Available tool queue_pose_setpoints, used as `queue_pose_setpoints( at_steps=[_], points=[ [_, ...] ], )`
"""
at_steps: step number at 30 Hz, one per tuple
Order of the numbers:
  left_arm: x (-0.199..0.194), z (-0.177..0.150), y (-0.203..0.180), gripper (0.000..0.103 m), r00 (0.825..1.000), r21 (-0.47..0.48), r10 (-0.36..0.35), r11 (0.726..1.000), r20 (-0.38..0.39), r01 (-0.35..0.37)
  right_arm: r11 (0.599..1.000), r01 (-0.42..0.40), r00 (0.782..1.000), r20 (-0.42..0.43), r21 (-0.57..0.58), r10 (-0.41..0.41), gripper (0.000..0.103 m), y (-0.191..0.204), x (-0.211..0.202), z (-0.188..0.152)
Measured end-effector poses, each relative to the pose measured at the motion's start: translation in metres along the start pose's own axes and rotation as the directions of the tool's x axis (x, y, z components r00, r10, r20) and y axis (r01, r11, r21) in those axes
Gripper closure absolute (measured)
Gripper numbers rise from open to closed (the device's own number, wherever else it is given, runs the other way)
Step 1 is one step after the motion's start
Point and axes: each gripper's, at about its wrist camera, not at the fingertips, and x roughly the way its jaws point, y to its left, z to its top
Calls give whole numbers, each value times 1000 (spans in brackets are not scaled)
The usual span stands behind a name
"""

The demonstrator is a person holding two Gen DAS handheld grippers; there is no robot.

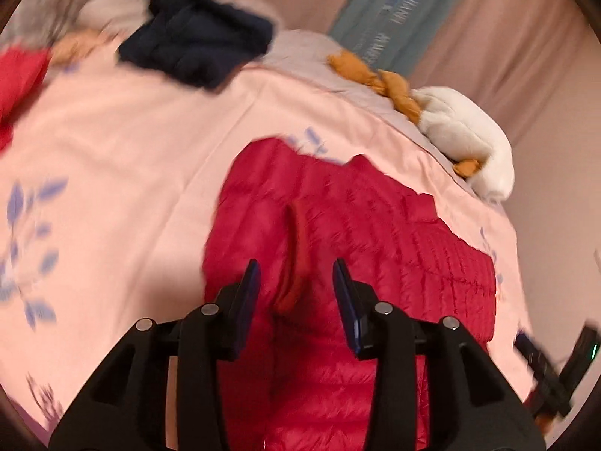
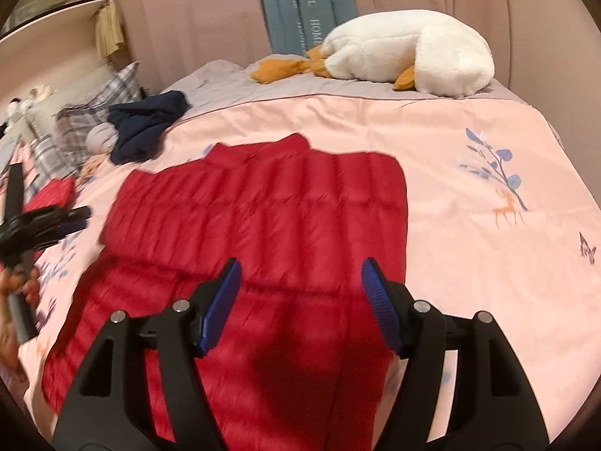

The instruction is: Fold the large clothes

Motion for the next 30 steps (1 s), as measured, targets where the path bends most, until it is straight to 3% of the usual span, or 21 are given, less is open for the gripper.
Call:
queue_pose_setpoints(
  at_steps=[3, 5, 7, 10, 14, 17, 19, 23, 26, 30],
  points=[
    [19, 9, -27, 63, 1000, 99, 23, 995, -3, -22, 999, 39, 999, 2, 18, -39, 35, -1, 30, 18],
    [37, 11, -34, 70, 998, 136, 64, 989, -18, -61, 998, 62, 998, -11, 28, -62, 35, -2, 49, 24],
    [63, 8, -34, 74, 989, 161, 132, 980, -65, -120, 993, 107, 992, -67, 39, -104, 35, -8, 73, 23],
    [87, -2, -31, 74, 977, 196, 181, 968, -112, -156, 990, 135, 978, -164, 26, -129, 35, -17, 105, 10],
    [93, -6, -30, 73, 976, 241, 194, 956, -101, -165, 992, 121, 977, -184, 42, -112, 35, -23, 112, 8],
    [86, -4, -31, 72, 975, 237, 200, 956, -100, -172, 988, 151, 975, -170, 24, -144, 35, -16, 98, 14],
    [71, -5, -35, 71, 976, 242, 209, 952, -63, -189, 995, 102, 988, -116, 11, -100, 35, -3, 77, 16],
    [48, -16, -53, 67, 988, 290, 150, 947, -26, -136, 999, -7, 999, -49, -39, 5, 35, 26, 51, 16],
    [42, -26, -76, 63, 993, 345, 115, 933, -6, -106, 996, -59, 997, -58, -73, 54, 35, 53, 56, 18],
    [56, -38, -106, 57, 993, 417, 118, 903, -7, -104, 992, -36, 992, -126, -124, 20, 34, 79, 92, 13]
  ],
)
